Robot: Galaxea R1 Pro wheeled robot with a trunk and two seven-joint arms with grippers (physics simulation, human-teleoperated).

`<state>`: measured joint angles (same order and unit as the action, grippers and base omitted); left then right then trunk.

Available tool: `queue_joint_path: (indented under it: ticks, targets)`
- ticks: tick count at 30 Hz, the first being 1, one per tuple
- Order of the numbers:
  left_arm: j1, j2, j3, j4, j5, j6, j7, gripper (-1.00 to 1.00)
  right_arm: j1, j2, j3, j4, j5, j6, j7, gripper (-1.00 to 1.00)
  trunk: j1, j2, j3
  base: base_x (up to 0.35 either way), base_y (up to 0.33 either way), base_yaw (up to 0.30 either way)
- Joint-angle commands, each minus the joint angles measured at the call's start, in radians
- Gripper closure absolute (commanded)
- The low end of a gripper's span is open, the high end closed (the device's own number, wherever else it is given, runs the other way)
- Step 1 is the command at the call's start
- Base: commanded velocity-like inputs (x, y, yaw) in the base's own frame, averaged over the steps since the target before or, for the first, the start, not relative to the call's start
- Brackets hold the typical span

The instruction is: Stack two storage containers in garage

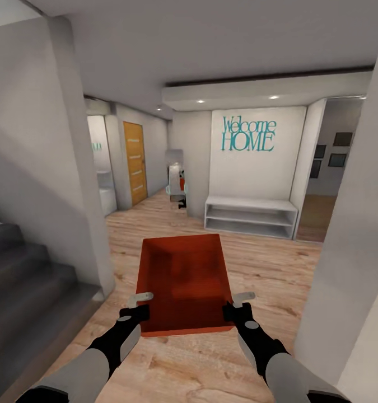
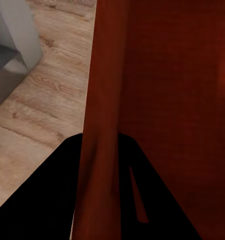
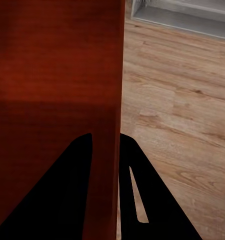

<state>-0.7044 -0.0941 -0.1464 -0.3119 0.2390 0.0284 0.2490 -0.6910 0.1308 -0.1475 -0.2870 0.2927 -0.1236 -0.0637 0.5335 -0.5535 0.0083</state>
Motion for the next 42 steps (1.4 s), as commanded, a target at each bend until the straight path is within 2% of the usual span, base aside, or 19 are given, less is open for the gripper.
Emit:
queue_joint_path:
  ticks: [1, 42]
  targets:
    - [0.0, 0.002, 0.068, 0.0, 0.004, 0.004, 0.064, 1.0, -0.001, 0.001, -0.023, -0.002, -0.079, -0.018, 0.003, 1.0, 0.001, 0.0, 0.0, 0.322, 0.0, 0.0]
    - [0.0, 0.002, 0.068, 0.0, 0.004, 0.004, 0.064, 1.0, -0.001, -0.002, -0.023, -0.001, -0.079, -0.018, 0.001, 1.0, 0.001, 0.0, 0.0, 0.322, 0.0, 0.0]
